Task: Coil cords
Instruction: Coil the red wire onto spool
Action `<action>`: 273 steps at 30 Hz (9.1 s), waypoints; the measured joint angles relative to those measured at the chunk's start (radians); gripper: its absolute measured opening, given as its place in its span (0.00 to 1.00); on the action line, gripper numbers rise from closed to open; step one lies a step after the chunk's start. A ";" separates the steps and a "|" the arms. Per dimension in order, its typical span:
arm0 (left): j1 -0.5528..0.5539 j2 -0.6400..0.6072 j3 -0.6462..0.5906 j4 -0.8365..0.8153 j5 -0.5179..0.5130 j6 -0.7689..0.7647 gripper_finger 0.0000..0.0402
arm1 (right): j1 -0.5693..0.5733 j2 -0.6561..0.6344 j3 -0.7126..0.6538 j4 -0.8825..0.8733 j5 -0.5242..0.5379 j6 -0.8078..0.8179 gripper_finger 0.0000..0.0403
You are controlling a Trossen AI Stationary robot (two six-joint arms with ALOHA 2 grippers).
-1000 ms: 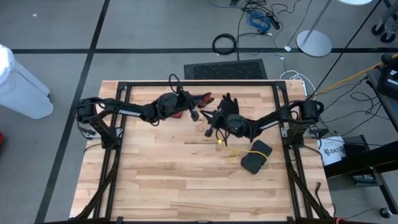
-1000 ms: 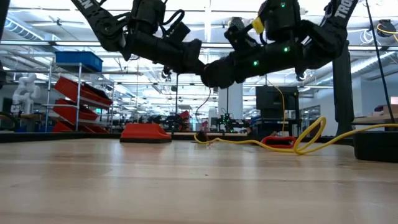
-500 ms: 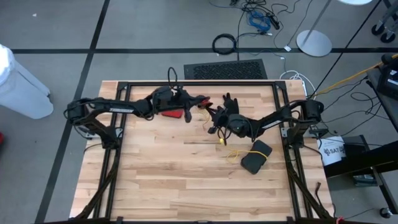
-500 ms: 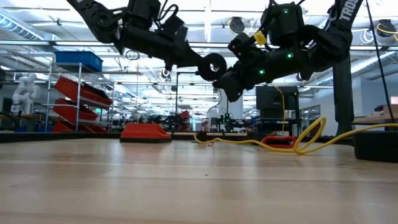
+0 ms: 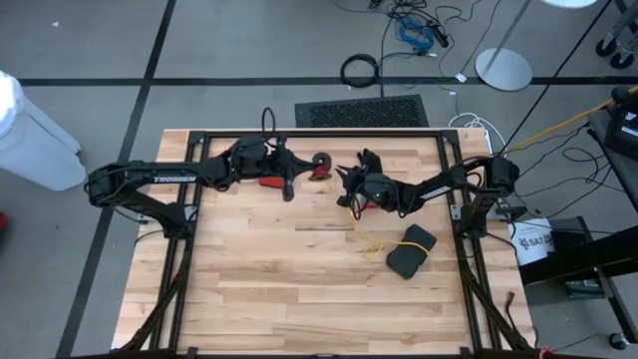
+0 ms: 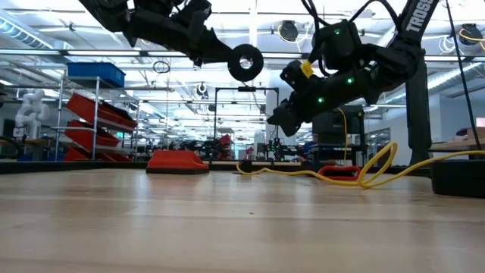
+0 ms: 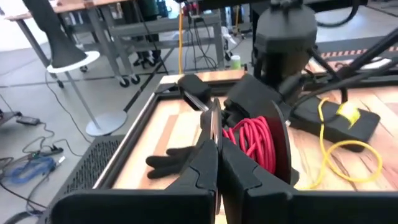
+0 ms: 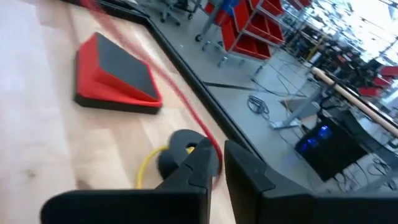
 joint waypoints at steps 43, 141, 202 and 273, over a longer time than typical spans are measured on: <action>-0.058 0.251 -0.002 0.213 -0.467 0.208 0.02 | 0.024 -0.146 0.123 -0.190 -0.182 0.127 0.00; 0.019 0.273 -0.014 -0.186 -0.262 0.212 0.02 | -0.038 -0.025 0.064 -0.222 -0.292 0.089 0.05; -0.031 0.320 -0.015 -0.077 -0.253 0.182 0.02 | -0.120 0.284 0.234 -0.350 -0.544 0.268 0.00; -0.157 0.458 -0.043 0.138 -0.578 0.297 0.02 | -0.116 0.273 0.233 -0.308 -0.494 0.298 0.08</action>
